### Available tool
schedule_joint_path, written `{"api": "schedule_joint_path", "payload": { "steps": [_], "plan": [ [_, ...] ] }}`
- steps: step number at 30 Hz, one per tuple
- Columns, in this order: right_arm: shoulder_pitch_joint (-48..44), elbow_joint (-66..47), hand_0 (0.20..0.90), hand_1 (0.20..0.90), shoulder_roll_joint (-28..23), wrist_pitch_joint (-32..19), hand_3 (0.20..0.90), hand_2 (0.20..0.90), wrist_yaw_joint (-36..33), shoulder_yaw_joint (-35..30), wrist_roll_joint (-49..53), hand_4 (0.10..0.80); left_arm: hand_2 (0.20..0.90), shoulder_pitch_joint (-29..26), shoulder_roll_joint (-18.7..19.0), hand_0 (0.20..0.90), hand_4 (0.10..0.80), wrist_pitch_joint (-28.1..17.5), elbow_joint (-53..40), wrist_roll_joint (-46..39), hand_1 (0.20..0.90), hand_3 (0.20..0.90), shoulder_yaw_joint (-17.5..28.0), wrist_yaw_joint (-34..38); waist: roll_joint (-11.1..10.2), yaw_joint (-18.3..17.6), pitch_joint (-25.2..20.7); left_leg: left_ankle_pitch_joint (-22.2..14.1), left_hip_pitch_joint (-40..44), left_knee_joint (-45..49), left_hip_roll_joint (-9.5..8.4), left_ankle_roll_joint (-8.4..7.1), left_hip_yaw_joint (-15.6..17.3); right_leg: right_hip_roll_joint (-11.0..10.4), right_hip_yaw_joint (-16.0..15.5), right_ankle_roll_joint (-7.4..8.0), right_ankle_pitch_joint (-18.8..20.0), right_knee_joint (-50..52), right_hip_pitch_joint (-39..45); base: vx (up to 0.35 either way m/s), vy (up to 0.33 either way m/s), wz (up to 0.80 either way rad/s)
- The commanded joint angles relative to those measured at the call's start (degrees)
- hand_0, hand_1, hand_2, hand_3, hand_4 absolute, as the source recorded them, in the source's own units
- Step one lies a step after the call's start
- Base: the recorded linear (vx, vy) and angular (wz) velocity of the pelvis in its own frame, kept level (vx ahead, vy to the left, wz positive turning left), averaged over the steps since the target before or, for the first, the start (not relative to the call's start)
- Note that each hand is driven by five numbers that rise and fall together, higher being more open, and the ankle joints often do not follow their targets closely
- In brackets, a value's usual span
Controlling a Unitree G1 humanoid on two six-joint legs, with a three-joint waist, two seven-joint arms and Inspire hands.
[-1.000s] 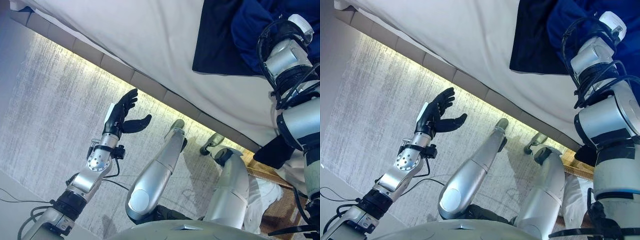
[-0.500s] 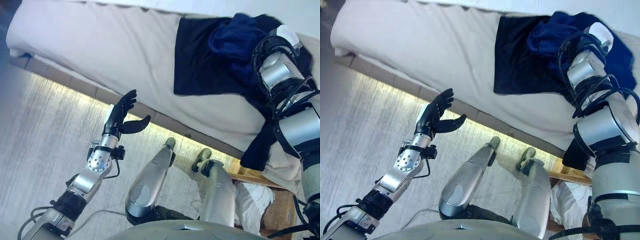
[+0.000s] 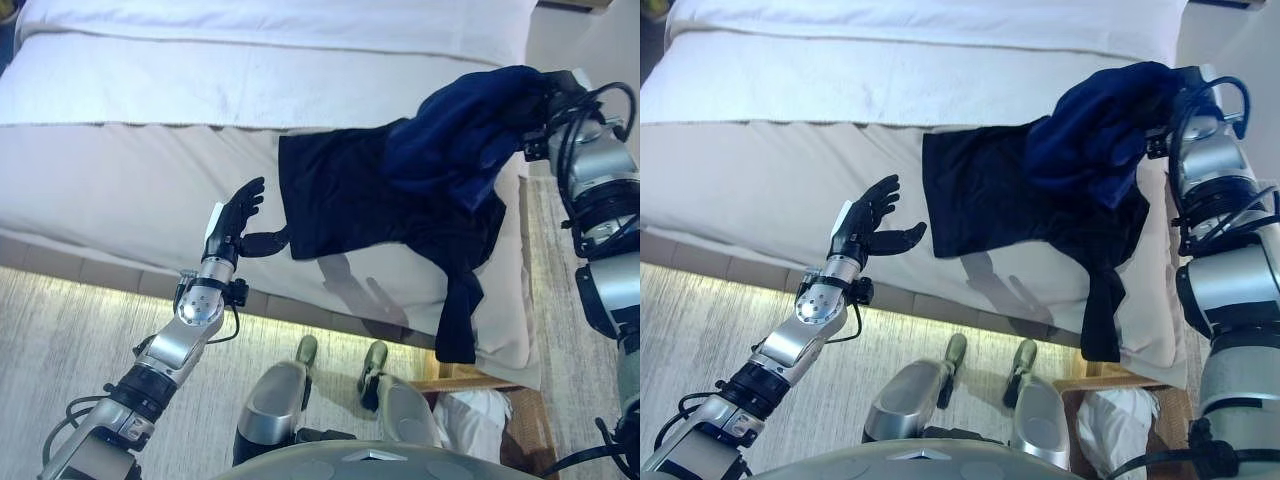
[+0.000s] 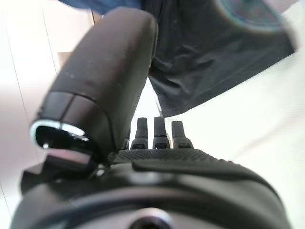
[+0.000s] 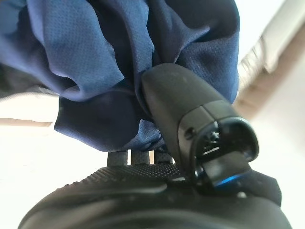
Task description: Pick up the clothes from the bed and place them into the basket
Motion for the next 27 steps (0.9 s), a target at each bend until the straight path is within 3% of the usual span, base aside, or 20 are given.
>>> {"api": "schedule_joint_path", "payload": {
  "steps": [1, 6, 13, 17, 21, 27],
  "plan": [
    [0.3, -4.4, 0.300, 0.300, -4.4, -7.4, 0.200, 0.300, -0.5, 0.8, 2.3, 0.100, 0.900, 3.0, 0.2, 0.900, 0.800, -3.8, -3.0, 0.8, 0.900, 0.900, 0.6, -0.1, -2.4, 0.1, -11.1, -2.5, -3.1, 2.0, 1.86, 2.02, 2.6, -0.2, 2.2, 1.42, -1.8, 1.8, 2.6, 0.032, -0.014, -0.02],
    [0.9, -4.9, 0.300, 0.300, -5.7, -8.1, 0.200, 0.300, 0.2, -1.6, 8.6, 0.100, 0.900, 3.7, 0.1, 0.900, 0.800, -3.9, -2.1, 0.7, 0.900, 0.900, 0.7, -1.2, -3.0, -0.7, -13.1, -2.3, -0.9, -0.5, 2.06, 2.08, 2.7, 0.5, 2.9, 1.54, -1.1, -0.4, 4.1, 0.020, -0.012, -0.03],
    [1.1, -5.3, 0.300, 0.300, -7.1, -9.3, 0.200, 0.300, 0.4, -2.7, 8.1, 0.100, 0.900, 3.8, 0.6, 0.900, 0.800, -2.5, 0.6, 2.4, 0.900, 0.900, -0.4, -2.8, -3.1, -2.3, -15.2, -0.9, 1.6, -4.8, 2.65, 2.04, 3.8, 1.3, 4.5, 2.12, 0.7, -3.2, 4.9, -0.027, -0.014, -0.04],
    [3.2, -9.1, 0.300, 0.300, -9.1, -11.1, 0.200, 0.300, 1.1, -1.8, 6.8, 0.100, 0.900, 3.0, 1.9, 0.900, 0.800, -1.2, 3.2, 6.3, 0.900, 0.900, -1.5, -1.6, -2.8, -5.3, -16.0, -0.7, 2.8, -6.3, 3.09, 1.98, 5.5, 1.9, 7.5, 2.63, 2.0, -4.5, 4.5, -0.093, 0.028, -0.20],
    [10.4, -14.6, 0.300, 0.300, -9.0, -11.8, 0.200, 0.300, 0.1, -5.7, 6.2, 0.100, 0.900, 1.4, 1.7, 0.900, 0.800, -0.3, 6.8, 7.1, 0.900, 0.900, -1.2, 0.1, -2.4, -8.2, -16.2, -0.6, 3.8, -7.3, 3.35, 2.01, 6.8, 2.4, 10.4, 3.09, 3.1, -5.5, 4.2, -0.095, 0.051, -0.32],
    [23.4, -22.3, 0.300, 0.300, -6.0, -13.6, 0.200, 0.300, -1.8, -12.5, 4.9, 0.100, 0.900, 0.4, -0.4, 0.900, 0.800, 0.9, 11.0, 6.2, 0.900, 0.900, 1.5, 3.5, -2.6, -10.9, -15.7, -1.2, 3.8, -6.4, 2.32, 2.63, 2.4, 3.7, 18.0, 3.13, 4.7, -5.5, 2.7, -0.096, 0.070, -0.40]
  ]
}}
